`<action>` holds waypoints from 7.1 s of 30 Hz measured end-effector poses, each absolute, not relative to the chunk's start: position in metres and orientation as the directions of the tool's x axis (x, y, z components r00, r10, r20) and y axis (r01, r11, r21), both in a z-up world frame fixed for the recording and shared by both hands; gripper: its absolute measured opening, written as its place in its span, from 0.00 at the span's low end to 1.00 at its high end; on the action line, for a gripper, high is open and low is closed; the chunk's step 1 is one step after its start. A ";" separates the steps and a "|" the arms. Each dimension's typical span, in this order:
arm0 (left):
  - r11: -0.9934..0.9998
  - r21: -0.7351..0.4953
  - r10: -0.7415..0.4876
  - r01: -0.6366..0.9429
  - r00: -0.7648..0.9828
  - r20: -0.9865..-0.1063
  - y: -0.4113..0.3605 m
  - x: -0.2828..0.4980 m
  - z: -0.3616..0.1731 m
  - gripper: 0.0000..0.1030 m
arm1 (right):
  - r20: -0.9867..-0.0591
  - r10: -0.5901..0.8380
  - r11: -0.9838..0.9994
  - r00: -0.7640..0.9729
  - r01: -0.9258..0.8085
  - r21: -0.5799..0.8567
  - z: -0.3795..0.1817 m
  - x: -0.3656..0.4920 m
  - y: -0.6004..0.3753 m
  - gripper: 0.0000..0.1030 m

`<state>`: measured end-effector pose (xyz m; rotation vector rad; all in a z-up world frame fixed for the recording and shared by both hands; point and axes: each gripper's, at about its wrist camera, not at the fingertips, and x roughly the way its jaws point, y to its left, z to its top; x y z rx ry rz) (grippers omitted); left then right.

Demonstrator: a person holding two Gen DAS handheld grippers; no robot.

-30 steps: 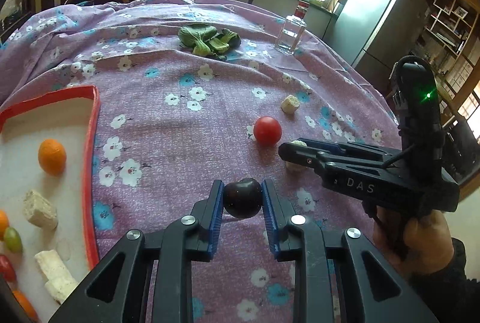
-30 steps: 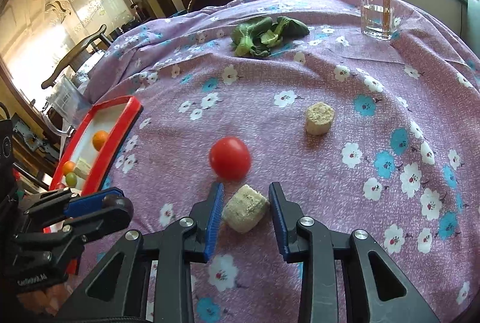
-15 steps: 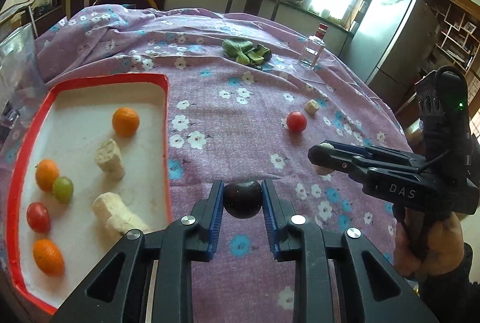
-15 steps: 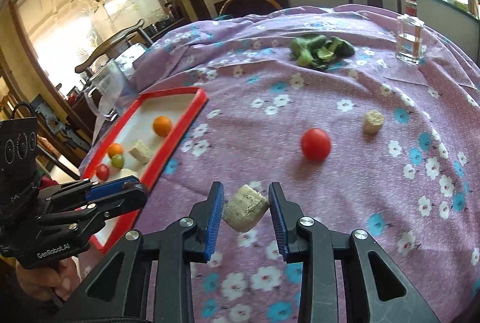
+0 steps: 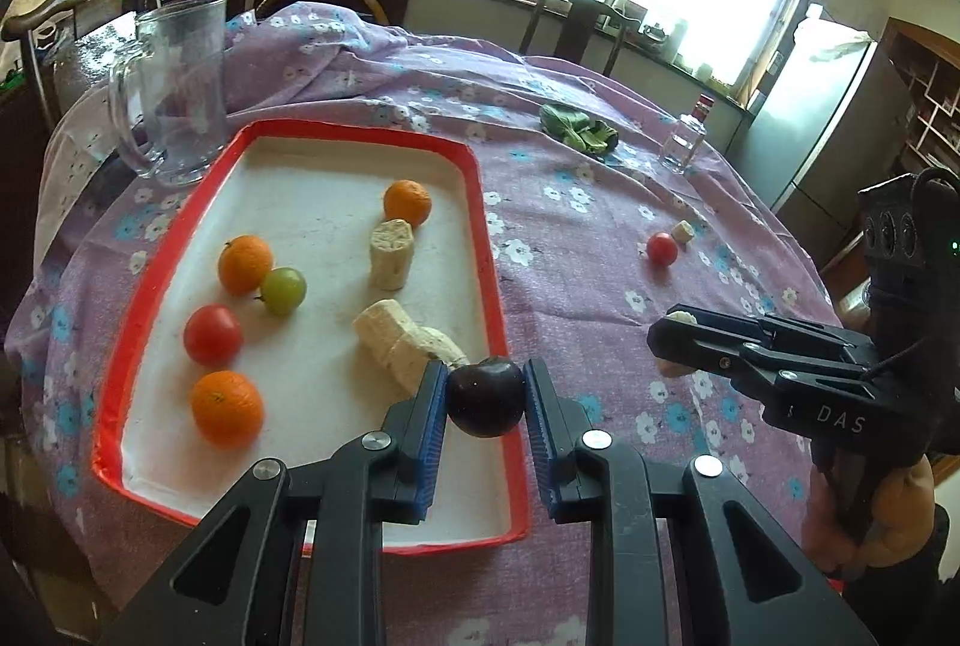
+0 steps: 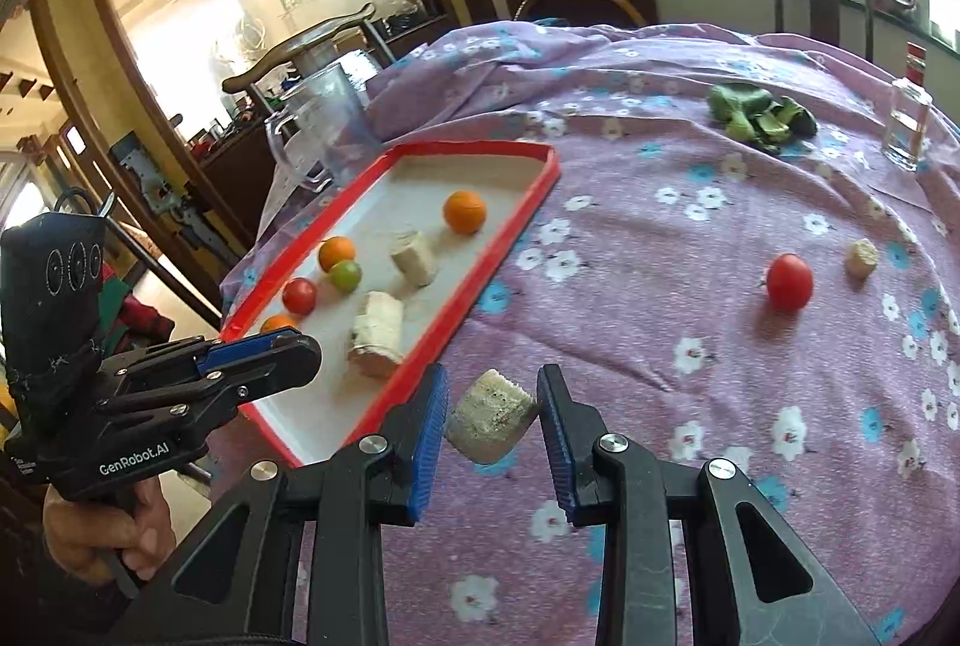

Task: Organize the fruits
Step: 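Carry the plum with left tool while right tool carries the bread piece to the tray, then open left tool to drop the plum while right tool releases the bread piece, then move left tool to the red tomato while right tool moves to the bread piece, then close left tool on the red tomato while right tool grasps the round bread piece, then carry the tomato with left tool while right tool carries the bread piece to the tray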

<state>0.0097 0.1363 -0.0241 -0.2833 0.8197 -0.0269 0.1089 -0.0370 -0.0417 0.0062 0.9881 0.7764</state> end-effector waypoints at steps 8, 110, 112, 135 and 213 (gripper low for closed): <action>0.951 -0.278 -0.107 -0.134 0.702 -0.704 0.163 -0.015 -0.022 0.24 | -0.746 0.605 0.705 0.279 -0.623 0.339 -0.041 0.096 -0.010 0.31; 0.994 -0.075 -0.107 0.078 0.624 -0.774 0.016 0.078 -0.035 0.99 | -0.782 0.470 0.863 0.409 -0.400 0.310 -0.061 0.152 -0.170 0.51; 0.992 -0.084 -0.127 0.099 0.616 -0.777 0.007 0.090 -0.038 0.99 | -0.783 0.453 0.873 0.426 -0.392 0.292 -0.062 0.162 -0.178 0.51; 0.977 -0.103 -0.192 0.186 0.567 -0.801 -0.040 0.248 -0.101 0.65 | -0.821 0.392 0.901 0.414 -0.353 0.252 -0.109 0.285 -0.182 0.33; 0.981 -0.162 -0.044 -0.102 0.703 -0.710 0.106 0.008 -0.024 0.31 | -0.738 0.609 0.727 0.291 -0.576 0.373 -0.044 0.106 -0.042 0.25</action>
